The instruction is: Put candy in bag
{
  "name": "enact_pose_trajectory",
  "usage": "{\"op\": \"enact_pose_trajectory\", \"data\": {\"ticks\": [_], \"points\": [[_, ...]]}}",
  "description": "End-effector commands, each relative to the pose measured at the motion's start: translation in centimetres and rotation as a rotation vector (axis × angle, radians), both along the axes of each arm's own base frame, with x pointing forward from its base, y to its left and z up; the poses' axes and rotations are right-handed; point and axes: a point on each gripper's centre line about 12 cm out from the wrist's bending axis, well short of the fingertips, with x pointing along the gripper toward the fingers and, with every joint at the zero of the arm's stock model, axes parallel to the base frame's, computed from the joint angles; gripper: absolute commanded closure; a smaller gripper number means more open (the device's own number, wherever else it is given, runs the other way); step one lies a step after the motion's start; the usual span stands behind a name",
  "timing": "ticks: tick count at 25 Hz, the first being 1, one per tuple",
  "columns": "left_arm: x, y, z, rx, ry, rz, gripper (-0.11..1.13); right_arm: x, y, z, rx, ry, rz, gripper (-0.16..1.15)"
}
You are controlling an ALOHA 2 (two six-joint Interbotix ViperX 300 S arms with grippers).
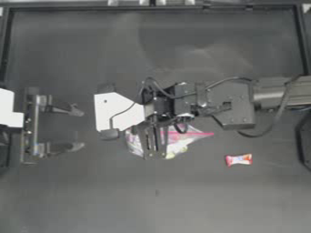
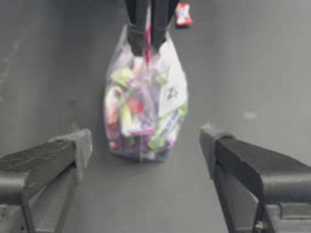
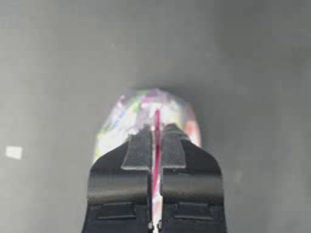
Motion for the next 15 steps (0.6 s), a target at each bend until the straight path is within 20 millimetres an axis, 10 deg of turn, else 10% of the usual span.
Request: {"op": "enact_pose_trajectory", "data": {"ticks": [1, 15], "points": [[1.5, 0.2, 0.7, -0.005, -0.011, 0.006, 0.01, -0.4, 0.2, 2.6, 0.002, -0.071, 0.002, 0.93], [5.0, 0.7, -0.3, -0.025, -0.035, 0.029, 0.02, -0.8, 0.4, 2.7, -0.003, -0.097, 0.001, 0.93]]}}
